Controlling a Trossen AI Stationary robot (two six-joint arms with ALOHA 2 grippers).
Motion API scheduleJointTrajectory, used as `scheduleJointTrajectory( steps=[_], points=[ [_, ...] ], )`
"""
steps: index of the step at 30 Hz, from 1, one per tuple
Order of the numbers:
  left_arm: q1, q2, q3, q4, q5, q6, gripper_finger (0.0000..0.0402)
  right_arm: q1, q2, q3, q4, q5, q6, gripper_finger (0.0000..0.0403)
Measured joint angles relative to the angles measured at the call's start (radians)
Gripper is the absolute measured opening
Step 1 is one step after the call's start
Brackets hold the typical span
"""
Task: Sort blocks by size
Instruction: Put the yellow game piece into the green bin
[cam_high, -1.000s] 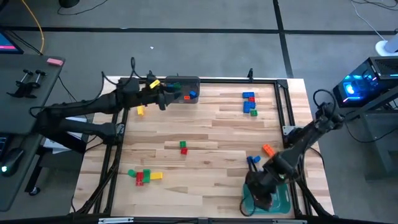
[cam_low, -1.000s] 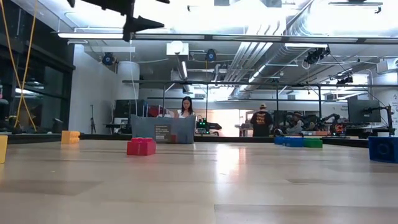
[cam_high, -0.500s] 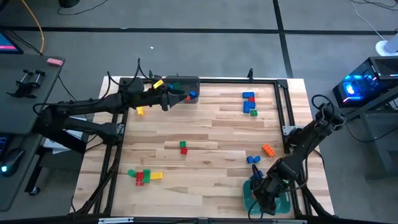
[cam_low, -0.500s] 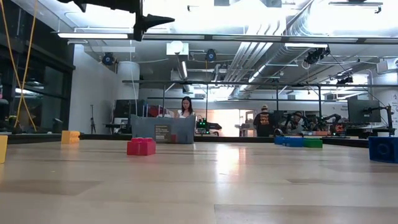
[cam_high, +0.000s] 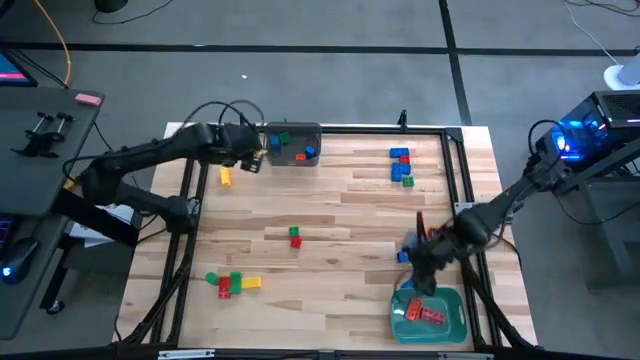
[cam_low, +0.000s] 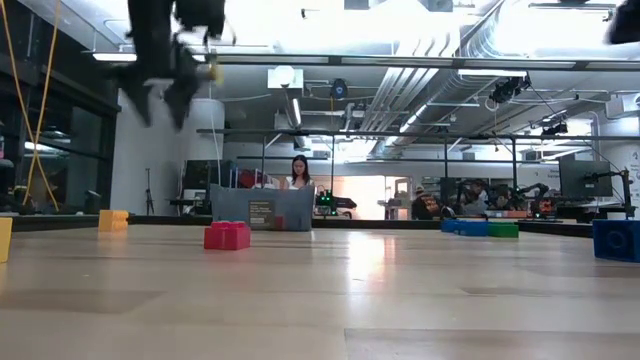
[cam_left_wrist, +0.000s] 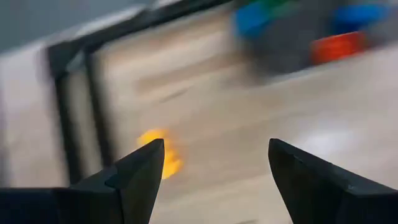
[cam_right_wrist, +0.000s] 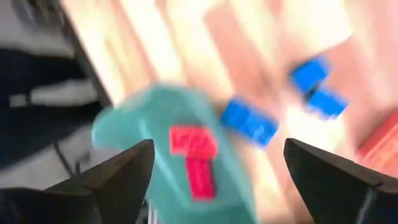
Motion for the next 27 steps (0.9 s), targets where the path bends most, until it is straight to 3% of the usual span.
scheduleJointTrajectory(
  steps=[4, 7, 11, 20, 27],
  points=[
    [0.024, -0.004, -0.152, 0.043, 0.012, -0.115, 0.0272, -0.083, -0.018, 0.000, 0.002, 0.061, -0.063, 0.0353],
    [0.050, -0.005, -0.265, 0.128, 0.076, -0.180, 0.0272, -0.123, -0.018, 0.000, 0.003, 0.067, -0.122, 0.0353],
    [0.075, -0.005, -0.381, 0.246, 0.089, -0.268, 0.0272, -0.157, -0.018, 0.000, 0.014, 0.067, -0.181, 0.0353],
    [0.155, -0.005, -0.548, 0.474, 0.069, -0.334, 0.0272, -0.181, -0.018, 0.000, 0.035, 0.076, -0.207, 0.0353],
    [0.214, -0.005, -0.602, 0.554, 0.060, -0.335, 0.0270, -0.181, -0.018, 0.000, 0.040, 0.101, -0.189, 0.0353]
  ],
)
